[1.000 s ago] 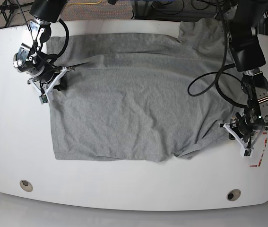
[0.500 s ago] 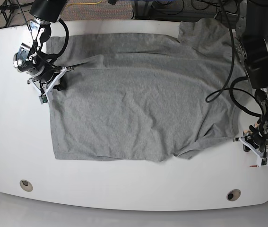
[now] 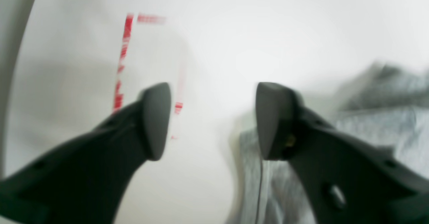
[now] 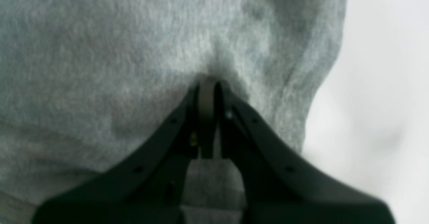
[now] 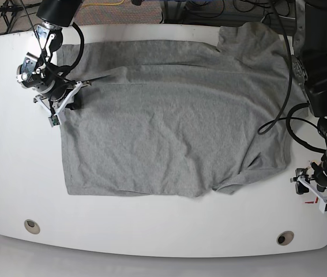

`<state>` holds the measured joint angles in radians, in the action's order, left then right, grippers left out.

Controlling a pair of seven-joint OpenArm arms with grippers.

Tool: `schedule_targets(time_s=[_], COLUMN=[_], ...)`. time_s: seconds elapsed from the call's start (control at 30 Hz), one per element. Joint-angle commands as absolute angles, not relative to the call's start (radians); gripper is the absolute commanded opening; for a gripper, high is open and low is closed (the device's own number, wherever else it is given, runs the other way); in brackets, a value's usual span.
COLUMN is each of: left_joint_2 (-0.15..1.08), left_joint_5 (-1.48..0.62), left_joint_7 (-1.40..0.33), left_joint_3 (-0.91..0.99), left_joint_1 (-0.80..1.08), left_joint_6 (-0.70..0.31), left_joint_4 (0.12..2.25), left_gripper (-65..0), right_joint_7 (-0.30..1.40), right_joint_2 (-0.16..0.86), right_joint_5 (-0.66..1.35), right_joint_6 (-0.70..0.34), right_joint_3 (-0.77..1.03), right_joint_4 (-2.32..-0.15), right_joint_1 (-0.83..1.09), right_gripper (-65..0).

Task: Fold the T-shirt properly
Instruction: 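Drag the grasped hem corner outward with the left gripper to smooth it, then release the shirt and raise both grippers to the shirt's collar-side corners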

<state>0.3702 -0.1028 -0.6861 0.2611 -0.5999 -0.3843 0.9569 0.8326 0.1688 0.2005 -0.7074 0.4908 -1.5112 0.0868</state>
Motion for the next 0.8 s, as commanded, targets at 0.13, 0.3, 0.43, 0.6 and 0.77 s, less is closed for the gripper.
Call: schedule_targets(time_s=[0.13, 0.3, 0.43, 0.6, 0.77], left_joint_2=[0.386, 0.386, 0.384, 0.383, 0.383], left_joint_5=[-0.268, -0.348, -0.375, -0.432, -0.510], left_joint_7=[-0.851, -0.905, -0.951, -1.030, -1.090], left_joint_3=[0.265, 0.277, 0.331, 0.397, 0.458], left_joint_1=[-0.453, -0.302, -0.205, -0.107, 0.012], left_joint_6=[-0.460, -0.456, -0.460, -0.461, -0.461], left_joint_4=[1.297, 1.512, 1.632, 1.745, 1.847], left_gripper=[-19.2, -19.2, -19.2, -19.2, -19.3], right_joint_7=[0.898, 0.898, 0.906, 0.960, 1.035], right_joint_2=[0.176, 0.145, 0.116, 0.090, 0.048], right_joint_5=[0.154, 0.151, 0.153, 0.154, 0.154], right_joint_6=[-0.698, -0.698, -0.698, -0.698, -0.698], right_joint_3=[0.492, 0.493, 0.532, 0.578, 0.636], right_joint_4=[-1.603, -1.695, -1.768, -1.851, -1.951], right_joint_1=[0.108, 0.122, 0.139, 0.156, 0.188], right_gripper=[-55.8, -33.1, -19.8, -13.3, -13.3])
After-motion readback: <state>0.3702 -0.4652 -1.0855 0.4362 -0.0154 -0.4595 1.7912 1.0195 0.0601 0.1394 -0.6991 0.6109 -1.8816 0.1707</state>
